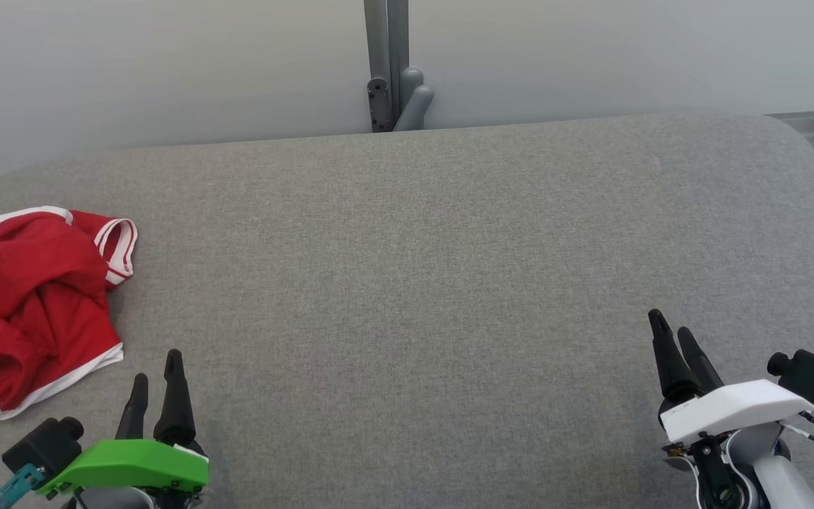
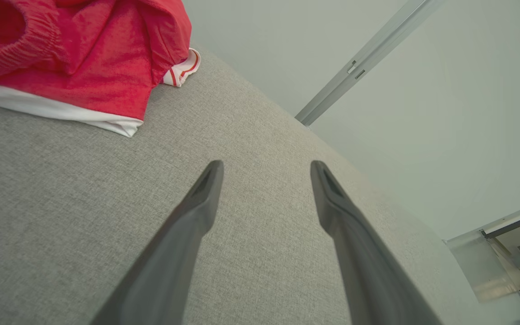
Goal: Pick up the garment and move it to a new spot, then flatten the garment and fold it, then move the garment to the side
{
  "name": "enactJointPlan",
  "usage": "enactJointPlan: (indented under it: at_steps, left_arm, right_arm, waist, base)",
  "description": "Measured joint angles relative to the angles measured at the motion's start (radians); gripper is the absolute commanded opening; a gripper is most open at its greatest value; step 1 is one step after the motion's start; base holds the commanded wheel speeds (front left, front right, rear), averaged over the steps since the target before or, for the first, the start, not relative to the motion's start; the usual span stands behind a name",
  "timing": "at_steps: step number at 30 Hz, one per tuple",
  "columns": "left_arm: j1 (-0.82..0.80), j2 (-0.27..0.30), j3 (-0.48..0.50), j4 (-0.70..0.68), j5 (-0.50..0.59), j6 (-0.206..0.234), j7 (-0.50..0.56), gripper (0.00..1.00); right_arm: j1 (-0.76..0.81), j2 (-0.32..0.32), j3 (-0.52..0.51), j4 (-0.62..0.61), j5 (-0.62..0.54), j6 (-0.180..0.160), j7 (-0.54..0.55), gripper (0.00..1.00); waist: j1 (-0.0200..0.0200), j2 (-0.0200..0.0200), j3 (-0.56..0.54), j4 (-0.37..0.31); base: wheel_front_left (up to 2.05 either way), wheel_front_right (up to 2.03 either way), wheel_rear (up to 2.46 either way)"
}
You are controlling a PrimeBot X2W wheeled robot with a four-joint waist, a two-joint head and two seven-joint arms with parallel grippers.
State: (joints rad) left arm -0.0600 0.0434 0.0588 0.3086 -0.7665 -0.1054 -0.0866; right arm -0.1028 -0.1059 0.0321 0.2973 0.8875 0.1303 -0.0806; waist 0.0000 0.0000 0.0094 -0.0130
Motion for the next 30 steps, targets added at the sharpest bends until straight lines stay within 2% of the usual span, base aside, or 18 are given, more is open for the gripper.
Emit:
enactJointPlan:
  at_steps: [6,30]
  left_arm:
    - [0.003,0.000,-0.008,0.005,0.095,0.018,-0.021,1.00]
    - [0.009,0.011,-0.034,0.017,0.368,0.035,-0.083,1.00]
  right_arm:
    - [0.000,-0.006,0.014,-0.003,-0.086,0.000,-0.020,1.00]
    - [-0.004,-0.022,0.052,0.010,-0.338,0.000,-0.087,1.00]
  waist:
    - [0.0000,0.0000,0.003,0.000]
    - [0.0000,0.0000,0.008,-0.005]
  base:
    - [0.00,0.00,0.00]
    - [0.00,0.00,0.00]
